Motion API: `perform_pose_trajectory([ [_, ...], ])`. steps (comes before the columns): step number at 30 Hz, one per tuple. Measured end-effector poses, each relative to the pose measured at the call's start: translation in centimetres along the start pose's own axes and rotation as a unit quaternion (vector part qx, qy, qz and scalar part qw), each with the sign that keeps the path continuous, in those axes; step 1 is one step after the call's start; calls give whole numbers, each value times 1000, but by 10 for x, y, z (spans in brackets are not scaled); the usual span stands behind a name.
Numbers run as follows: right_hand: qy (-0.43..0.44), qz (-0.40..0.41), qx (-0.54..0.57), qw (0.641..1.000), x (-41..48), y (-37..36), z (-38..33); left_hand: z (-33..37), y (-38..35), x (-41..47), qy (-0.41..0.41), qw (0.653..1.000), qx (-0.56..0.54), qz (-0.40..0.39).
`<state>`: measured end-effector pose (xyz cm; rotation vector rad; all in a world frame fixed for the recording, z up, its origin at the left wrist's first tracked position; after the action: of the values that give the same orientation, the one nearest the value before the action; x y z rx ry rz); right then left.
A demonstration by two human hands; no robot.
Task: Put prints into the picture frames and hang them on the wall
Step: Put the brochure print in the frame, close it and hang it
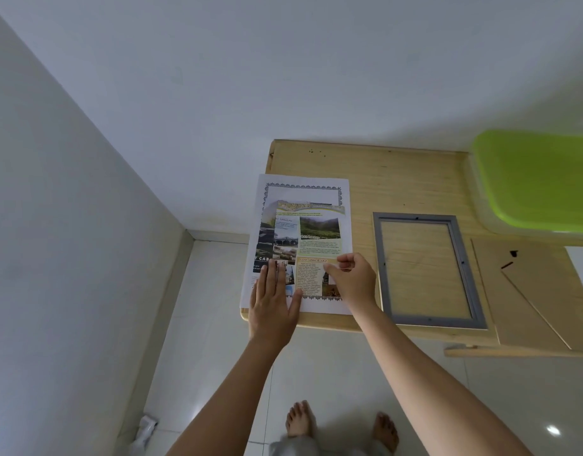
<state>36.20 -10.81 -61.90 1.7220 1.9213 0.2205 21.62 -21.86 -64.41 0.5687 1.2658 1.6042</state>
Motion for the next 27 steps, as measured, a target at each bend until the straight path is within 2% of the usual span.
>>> perform_pose_trajectory([
  [3,37,8,-90,995,-5,-2,-5,1,1,-1,3,1000,-1,-3],
  [6,82,12,-202,976,-16,-7,-3,0,1,0,2,1000,9,-1],
  [8,93,3,-230,969,-24,-15,2,0,2,1,-1,1000,12,0],
  [21,125,18,-149,981,-36,-18,2,2,-1,2,-5,1000,21,-8],
  [27,129,21,-47,990,-39,-17,-7,1,-2,2,-8,1000,21,-7],
])
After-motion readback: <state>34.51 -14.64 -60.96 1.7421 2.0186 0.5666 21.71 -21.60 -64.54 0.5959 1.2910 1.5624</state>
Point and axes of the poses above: each hand's wrist, its own x-axis towards the middle knuckle, its own y-axis out of the back of the hand, z = x × y, the point moved 8 cm from there along x, towards the middle knuckle
